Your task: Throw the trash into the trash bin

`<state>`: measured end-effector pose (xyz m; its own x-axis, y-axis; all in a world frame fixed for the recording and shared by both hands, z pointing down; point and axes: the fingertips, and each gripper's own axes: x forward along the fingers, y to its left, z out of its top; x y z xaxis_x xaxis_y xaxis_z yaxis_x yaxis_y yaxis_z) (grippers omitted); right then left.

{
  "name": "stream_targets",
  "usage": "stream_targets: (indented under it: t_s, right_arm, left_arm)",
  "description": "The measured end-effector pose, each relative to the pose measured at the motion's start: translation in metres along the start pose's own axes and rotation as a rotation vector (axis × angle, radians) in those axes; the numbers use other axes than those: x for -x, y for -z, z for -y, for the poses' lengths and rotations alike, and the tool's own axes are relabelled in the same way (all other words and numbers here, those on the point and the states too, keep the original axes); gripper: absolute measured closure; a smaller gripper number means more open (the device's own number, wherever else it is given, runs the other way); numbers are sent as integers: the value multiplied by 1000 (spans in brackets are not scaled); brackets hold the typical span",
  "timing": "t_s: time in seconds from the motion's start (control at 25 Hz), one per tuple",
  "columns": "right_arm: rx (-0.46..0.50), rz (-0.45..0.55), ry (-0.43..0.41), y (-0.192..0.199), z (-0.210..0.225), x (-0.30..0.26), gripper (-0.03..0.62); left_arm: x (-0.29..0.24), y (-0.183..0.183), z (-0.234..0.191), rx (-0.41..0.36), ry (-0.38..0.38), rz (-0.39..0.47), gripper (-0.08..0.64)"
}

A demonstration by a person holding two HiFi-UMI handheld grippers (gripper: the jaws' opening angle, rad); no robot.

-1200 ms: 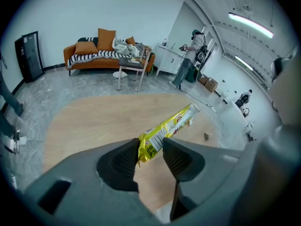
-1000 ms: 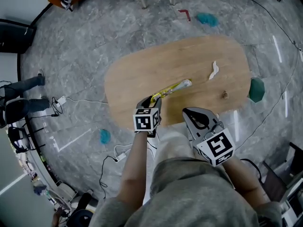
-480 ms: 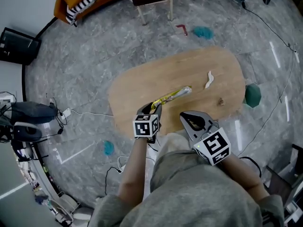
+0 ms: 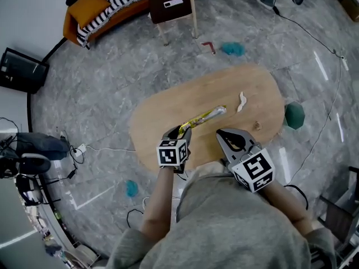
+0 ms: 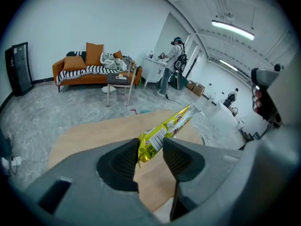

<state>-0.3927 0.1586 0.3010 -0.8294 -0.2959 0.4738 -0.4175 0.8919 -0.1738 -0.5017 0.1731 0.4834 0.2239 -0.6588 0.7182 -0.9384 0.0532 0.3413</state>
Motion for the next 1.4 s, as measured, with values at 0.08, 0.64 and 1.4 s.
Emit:
stream_targets:
  t_s: [0.08, 0.64, 1.4]
  right_arm:
    - [-6, 10, 23, -3, 6, 4, 584]
    - [-27, 55, 116, -6, 27, 28, 584]
    - [-49, 95, 189, 13, 97, 121, 584]
  left_arm:
    - [-1, -5, 3, -11, 9, 2, 390]
    - [-14, -20, 40, -106, 81, -22, 390]
    - [-47, -34, 146, -144, 109, -5, 390]
